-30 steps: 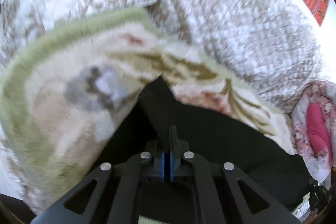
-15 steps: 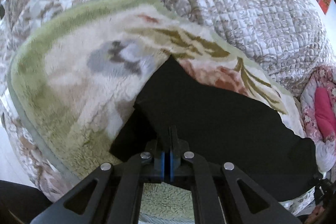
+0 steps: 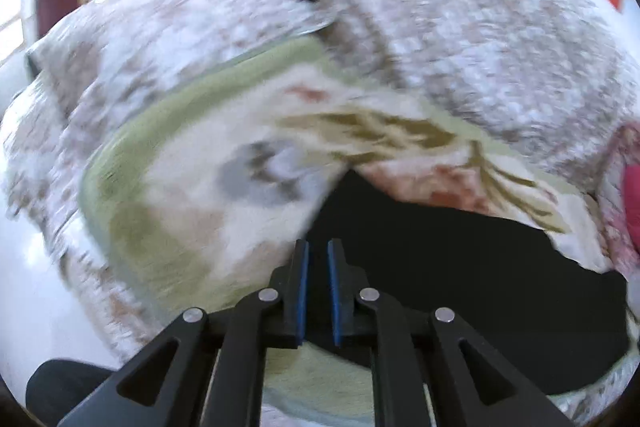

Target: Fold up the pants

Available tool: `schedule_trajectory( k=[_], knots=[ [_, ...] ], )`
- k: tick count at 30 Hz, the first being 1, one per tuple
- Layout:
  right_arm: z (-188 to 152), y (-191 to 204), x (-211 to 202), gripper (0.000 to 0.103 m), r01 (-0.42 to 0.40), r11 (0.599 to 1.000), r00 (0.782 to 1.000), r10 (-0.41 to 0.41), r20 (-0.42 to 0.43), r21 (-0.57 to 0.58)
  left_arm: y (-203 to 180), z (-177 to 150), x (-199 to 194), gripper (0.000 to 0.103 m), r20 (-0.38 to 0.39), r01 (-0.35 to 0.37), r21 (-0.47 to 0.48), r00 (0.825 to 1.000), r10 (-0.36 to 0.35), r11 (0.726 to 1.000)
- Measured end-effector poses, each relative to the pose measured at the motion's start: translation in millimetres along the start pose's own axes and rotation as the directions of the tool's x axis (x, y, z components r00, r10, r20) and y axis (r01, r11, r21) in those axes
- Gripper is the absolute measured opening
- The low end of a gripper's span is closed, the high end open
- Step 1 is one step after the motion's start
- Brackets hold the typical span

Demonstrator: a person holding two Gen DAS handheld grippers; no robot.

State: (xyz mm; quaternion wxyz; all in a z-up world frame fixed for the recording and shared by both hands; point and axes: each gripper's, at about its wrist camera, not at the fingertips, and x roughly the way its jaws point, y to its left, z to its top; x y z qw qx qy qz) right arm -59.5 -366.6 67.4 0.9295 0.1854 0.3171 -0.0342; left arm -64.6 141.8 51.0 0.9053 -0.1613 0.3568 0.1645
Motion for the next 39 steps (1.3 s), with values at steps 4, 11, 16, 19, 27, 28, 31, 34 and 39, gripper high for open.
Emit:
schedule_trajectory(
  k=[4, 11, 16, 19, 27, 28, 31, 34, 39],
  knots=[
    [-15.9, 26.7, 27.0, 0.022, -0.009, 0.992, 0.994, -0.006, -0.113, -0.126, -39.0, -7.3, 8.8, 0.018, -0.061, 0.151, 0.093, 0.988, -0.145, 0.984],
    [-21.7, 3.9, 35.3, 0.021, 0.035, 0.999, 0.984, -0.040, -0.172, -0.029, -66.8, -37.4, 35.9, 0.018, -0.216, 0.188, 0.199, 0.966, -0.144, 0.962],
    [15.9, 30.3, 49.7, 0.021, -0.050, 0.995, 0.991, 0.038, -0.131, -0.087, -86.3, -29.6, 34.0, 0.018, -0.202, 0.220, 0.230, 0.964, -0.175, 0.948],
    [41.6, 43.1, 79.2, 0.021, -0.068, 0.991, 0.990, 0.053, -0.130, -0.115, -105.7, -13.0, 41.9, 0.020, -0.187, 0.255, 0.276, 0.960, -0.209, 0.927],
    [60.4, 0.2, 121.8, 0.015, 0.032, 0.999, 0.990, -0.029, -0.141, 0.021, -88.3, 17.7, 102.2, 0.021, -0.146, 0.106, 0.246, 0.987, -0.071, 0.963],
    [60.7, -1.6, 121.1, 0.014, 0.040, 0.999, 0.990, -0.036, -0.138, 0.026, -80.5, 15.5, 112.3, 0.022, -0.168, 0.080, 0.228, 0.985, -0.042, 0.970],
    [58.8, 4.2, 119.2, 0.012, 0.074, 0.997, 0.990, -0.075, -0.122, -0.011, -63.9, 17.3, 118.9, 0.023, -0.159, 0.103, 0.150, 0.984, -0.079, 0.983],
    [58.9, 11.8, 110.6, 0.015, 0.073, 0.997, 0.995, -0.074, -0.073, -0.021, -64.8, 17.5, 116.3, 0.023, -0.145, 0.068, 0.154, 0.988, -0.046, 0.986],
    [48.1, 43.7, 89.8, 0.035, 0.021, 0.987, 1.000, -0.022, -0.006, -0.159, -52.3, 15.6, 93.0, 0.023, -0.102, 0.039, 0.125, 0.994, -0.027, 0.991]
  ],
)
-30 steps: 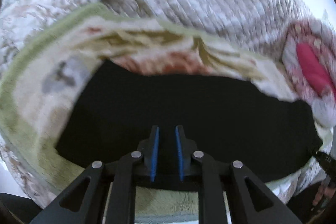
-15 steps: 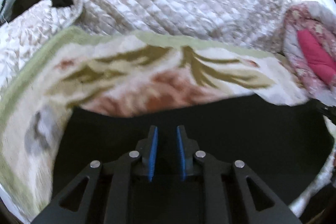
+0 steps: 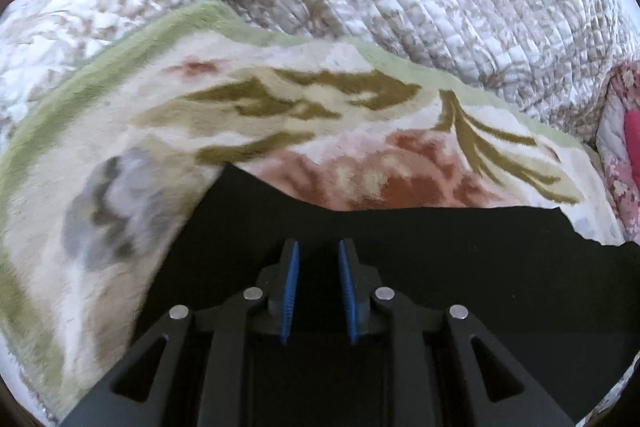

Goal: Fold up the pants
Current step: 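Lay the pants flat and smooth them with both open grippers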

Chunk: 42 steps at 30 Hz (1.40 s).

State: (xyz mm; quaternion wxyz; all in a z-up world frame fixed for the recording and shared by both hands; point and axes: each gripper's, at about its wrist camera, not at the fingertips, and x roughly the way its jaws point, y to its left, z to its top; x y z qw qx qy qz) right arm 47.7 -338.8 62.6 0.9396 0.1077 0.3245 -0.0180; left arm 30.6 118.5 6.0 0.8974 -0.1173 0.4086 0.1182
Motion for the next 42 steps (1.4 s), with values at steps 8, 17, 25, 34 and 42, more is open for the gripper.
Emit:
schedule_trajectory(
  k=[8, 17, 25, 34, 42],
  knots=[
    [-49.1, 75.1, -5.1, 0.041, -0.172, 0.958, 0.981, 0.145, -0.131, -0.229, -13.4, -23.3, -28.4, 0.029, 0.017, 0.101, 0.024, 0.995, -0.101, 0.995],
    [-100.1, 116.0, -4.8, 0.055, -0.175, 0.878, 0.980, 0.114, -0.161, -0.445, -77.1, -64.3, -40.8, 0.041, 0.006, 0.142, 0.264, 0.989, -0.149, 0.954],
    [-102.8, 121.8, -6.3, 0.068, -0.158, 0.870, 0.983, 0.096, -0.153, -0.468, -77.5, -67.7, -42.5, 0.047, 0.011, 0.130, 0.269, 0.990, -0.138, 0.954],
    [-119.9, 141.9, -33.4, 0.068, -0.215, 0.817, 0.976, 0.197, -0.092, -0.534, -88.3, -77.2, -63.3, 0.047, 0.034, 0.178, 0.285, 0.980, -0.196, 0.942],
    [-128.8, 146.6, -20.3, 0.068, -0.259, 0.817, 0.966, 0.206, -0.158, -0.515, -99.4, -89.0, -55.1, 0.048, 0.014, 0.161, 0.338, 0.984, -0.176, 0.927]
  ],
)
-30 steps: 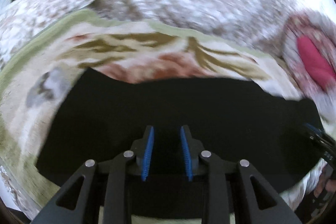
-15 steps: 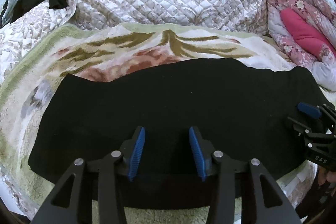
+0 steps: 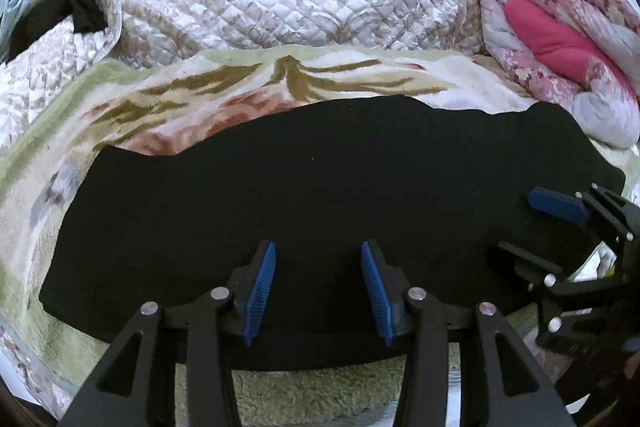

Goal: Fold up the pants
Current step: 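Lay the pants flat and smooth them with both open grippers, then grasp the edge of the black pants with the left gripper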

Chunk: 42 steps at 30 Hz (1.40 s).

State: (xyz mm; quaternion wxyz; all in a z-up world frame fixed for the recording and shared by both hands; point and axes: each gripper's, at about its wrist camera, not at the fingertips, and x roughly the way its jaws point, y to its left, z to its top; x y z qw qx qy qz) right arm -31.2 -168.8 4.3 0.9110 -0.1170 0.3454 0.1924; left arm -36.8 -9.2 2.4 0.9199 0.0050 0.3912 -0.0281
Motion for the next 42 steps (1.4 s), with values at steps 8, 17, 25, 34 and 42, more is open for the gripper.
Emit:
schedule_trajectory(
  k=[8, 17, 25, 34, 42],
  knots=[
    [-0.9, -26.9, 0.8, 0.068, 0.066, 0.992, 0.998, -0.064, -0.023, 0.111, 30.4, -0.2, -3.9, 0.048, 0.004, -0.068, -0.111, 0.998, 0.069, 0.991],
    [0.5, -33.3, -2.1, 0.068, 0.090, 0.985, 0.996, -0.090, -0.007, 0.150, 73.2, -2.5, -4.2, 0.048, -0.017, -0.129, -0.246, 0.992, 0.128, 0.961],
    [-0.1, -34.6, -1.9, 0.068, 0.088, 0.983, 0.996, -0.088, -0.007, 0.163, 100.3, -28.4, -30.6, 0.048, -0.008, -0.201, -0.391, 0.976, 0.216, 0.898],
    [0.4, -34.8, -1.3, 0.068, 0.087, 0.983, 0.996, -0.087, -0.006, 0.161, 118.0, -53.2, -41.7, 0.052, -0.006, -0.158, -0.522, 0.983, 0.181, 0.838],
    [0.5, -34.5, 0.8, 0.068, 0.081, 0.983, 0.997, -0.081, -0.006, 0.167, 137.2, -46.1, -30.9, 0.053, 0.024, -0.096, -0.574, 0.991, 0.133, 0.813]
  ],
)
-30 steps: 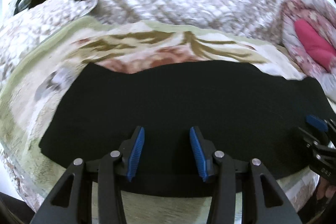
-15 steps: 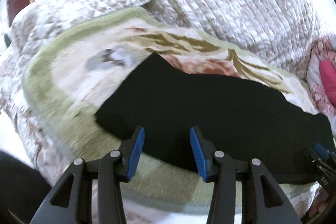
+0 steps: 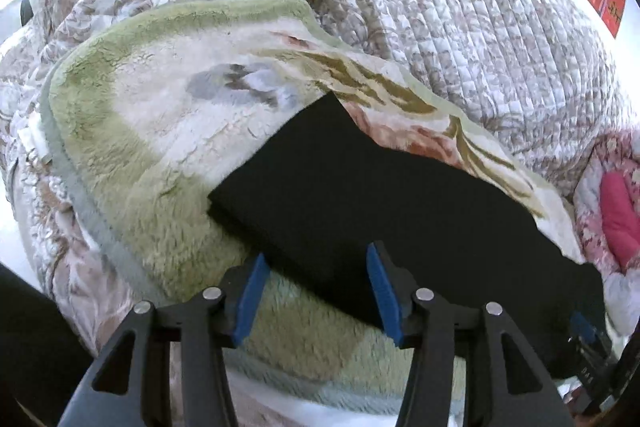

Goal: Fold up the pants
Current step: 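Grasp the edge of the black pants with the left gripper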

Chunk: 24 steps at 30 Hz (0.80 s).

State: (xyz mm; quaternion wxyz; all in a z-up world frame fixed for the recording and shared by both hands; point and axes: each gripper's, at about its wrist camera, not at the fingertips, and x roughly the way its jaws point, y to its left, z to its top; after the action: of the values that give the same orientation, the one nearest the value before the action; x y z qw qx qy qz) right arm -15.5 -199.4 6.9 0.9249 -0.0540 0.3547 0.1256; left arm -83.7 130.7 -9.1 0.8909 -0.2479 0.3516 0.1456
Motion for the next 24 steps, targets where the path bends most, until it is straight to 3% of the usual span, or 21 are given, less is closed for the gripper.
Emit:
schedule_trajectory(
  k=[11, 14, 15, 16, 18, 24],
  knots=[
    [2.5, -1.6, -1.9, 0.068, -0.022, 0.999, 1.000, 0.022, -0.002, 0.044, -2.2, 15.4, 14.0, 0.052, 0.003, -0.016, -0.002, 1.000, 0.016, 1.000],
    [3.5, -4.5, -3.7, 0.068, -0.031, 0.998, 1.000, 0.031, -0.001, 0.063, -5.5, 20.8, 18.2, 0.028, 0.002, -0.076, 0.030, 0.997, 0.076, 0.997],
    [3.6, -5.8, -4.3, 0.068, -0.032, 0.997, 0.999, 0.032, 0.000, 0.068, -5.3, 22.3, 18.3, 0.015, 0.001, -0.097, 0.036, 0.995, 0.097, 0.995],
    [3.7, -7.3, -5.4, 0.068, -0.034, 0.997, 0.999, 0.034, 0.002, 0.074, -4.5, 24.3, 17.3, 0.008, -0.007, -0.091, 0.034, 0.996, 0.091, 0.995],
    [3.7, -9.9, -7.8, 0.068, -0.033, 0.996, 0.999, 0.032, 0.008, 0.085, -6.3, 28.7, 12.4, 0.008, -0.015, -0.063, 0.029, 0.998, 0.064, 0.998],
    [4.0, -21.7, -13.5, 0.068, -0.031, 0.991, 0.999, 0.029, 0.022, 0.133, -58.0, 39.7, -8.4, 0.007, 0.029, 0.066, 0.185, 0.997, -0.072, 0.980]
  ],
)
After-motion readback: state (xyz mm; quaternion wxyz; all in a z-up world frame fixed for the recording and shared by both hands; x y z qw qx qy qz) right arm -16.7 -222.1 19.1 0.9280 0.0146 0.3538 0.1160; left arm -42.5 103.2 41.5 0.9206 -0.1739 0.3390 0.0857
